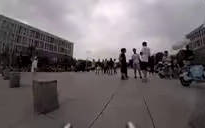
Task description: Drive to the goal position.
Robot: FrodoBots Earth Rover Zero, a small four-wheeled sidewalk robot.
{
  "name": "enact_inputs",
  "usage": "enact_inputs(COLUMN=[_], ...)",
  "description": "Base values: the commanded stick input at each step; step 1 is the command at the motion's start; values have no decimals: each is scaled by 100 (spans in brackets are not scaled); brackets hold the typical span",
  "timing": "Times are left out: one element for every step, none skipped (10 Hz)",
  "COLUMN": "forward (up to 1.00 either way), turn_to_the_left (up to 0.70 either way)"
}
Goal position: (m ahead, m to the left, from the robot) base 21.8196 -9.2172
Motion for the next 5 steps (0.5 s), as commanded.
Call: enact_inputs(forward=[70,70,70,70,70], turn_to_the_left=[0,0,0,0,0])
